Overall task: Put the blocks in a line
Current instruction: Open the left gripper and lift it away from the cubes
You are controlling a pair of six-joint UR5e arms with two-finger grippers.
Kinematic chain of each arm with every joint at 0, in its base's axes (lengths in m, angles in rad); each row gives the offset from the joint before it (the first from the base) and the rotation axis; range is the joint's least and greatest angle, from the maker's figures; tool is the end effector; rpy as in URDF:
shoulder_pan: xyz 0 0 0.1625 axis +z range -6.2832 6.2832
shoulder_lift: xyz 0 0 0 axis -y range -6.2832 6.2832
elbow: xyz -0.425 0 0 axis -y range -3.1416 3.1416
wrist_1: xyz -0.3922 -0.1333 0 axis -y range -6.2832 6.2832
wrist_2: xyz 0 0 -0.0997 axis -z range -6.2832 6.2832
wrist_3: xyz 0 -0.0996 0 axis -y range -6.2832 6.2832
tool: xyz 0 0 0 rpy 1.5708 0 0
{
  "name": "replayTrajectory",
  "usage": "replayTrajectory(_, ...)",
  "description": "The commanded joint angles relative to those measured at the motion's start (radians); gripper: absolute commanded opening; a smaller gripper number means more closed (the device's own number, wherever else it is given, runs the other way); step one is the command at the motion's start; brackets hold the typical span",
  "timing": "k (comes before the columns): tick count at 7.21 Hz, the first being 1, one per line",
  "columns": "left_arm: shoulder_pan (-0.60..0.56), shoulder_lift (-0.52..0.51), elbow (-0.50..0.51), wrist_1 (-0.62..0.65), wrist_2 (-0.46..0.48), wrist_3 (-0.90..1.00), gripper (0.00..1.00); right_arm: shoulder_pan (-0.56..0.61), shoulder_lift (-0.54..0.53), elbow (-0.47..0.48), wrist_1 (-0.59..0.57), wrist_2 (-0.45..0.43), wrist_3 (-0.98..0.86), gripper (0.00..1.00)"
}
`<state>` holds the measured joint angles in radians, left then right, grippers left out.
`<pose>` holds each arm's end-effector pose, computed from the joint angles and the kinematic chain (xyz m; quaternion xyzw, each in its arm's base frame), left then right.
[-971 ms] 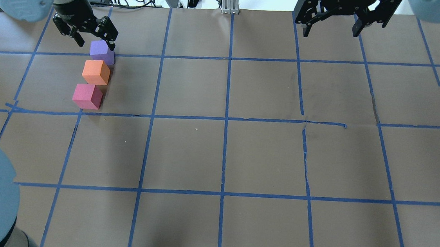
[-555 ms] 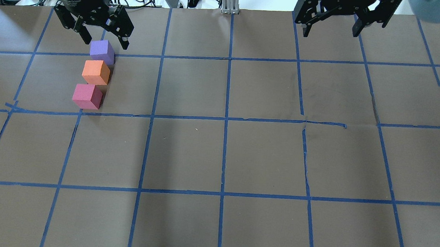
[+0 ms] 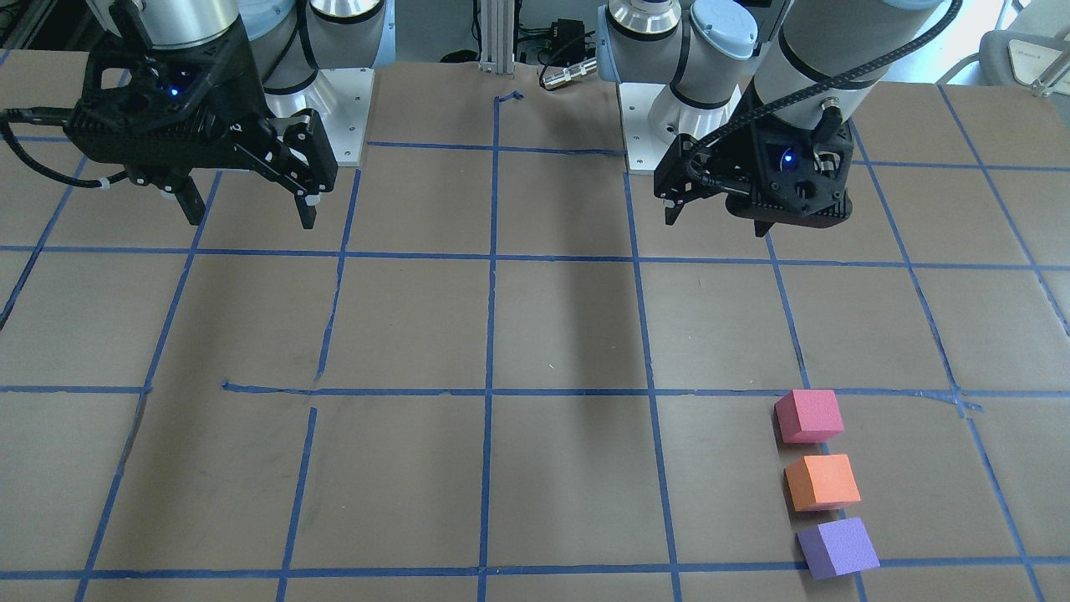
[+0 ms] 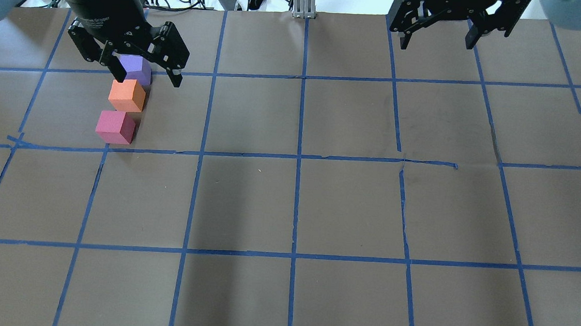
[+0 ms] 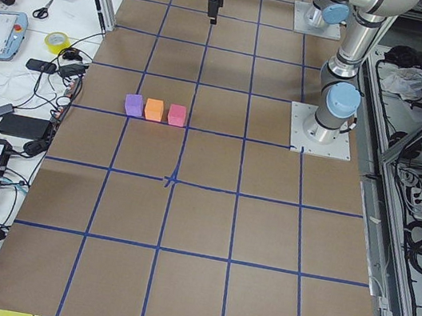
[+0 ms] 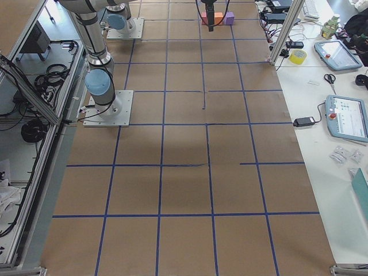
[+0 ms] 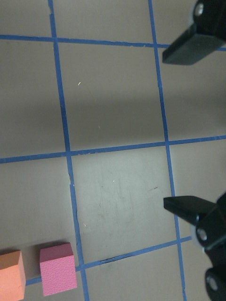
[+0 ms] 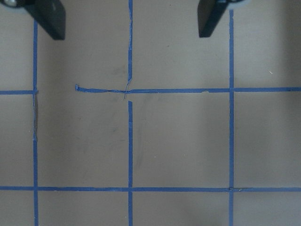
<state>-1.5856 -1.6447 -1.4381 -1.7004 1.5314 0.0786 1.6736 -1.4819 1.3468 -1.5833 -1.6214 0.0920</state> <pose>-0.1448 -0.5132 0.5031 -0.0460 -0.9981 -0.0347 0.0208 0.1830 -0.5236 0.5549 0.0035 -0.9970 0.0758 0.0179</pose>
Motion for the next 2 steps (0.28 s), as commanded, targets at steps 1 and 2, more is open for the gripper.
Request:
replayTrajectory(1,-0.001,0.020,-0.021,0.005,0.004,-0.002,1.00,0.000,0.000,0.000,-0.001,0.000,0.000,1.00)
replayTrajectory(2,0.006,0.020,-0.018,0.040,0.006,-0.002,1.00,0.000,0.000,0.000,-0.001,0.000,0.000,1.00)
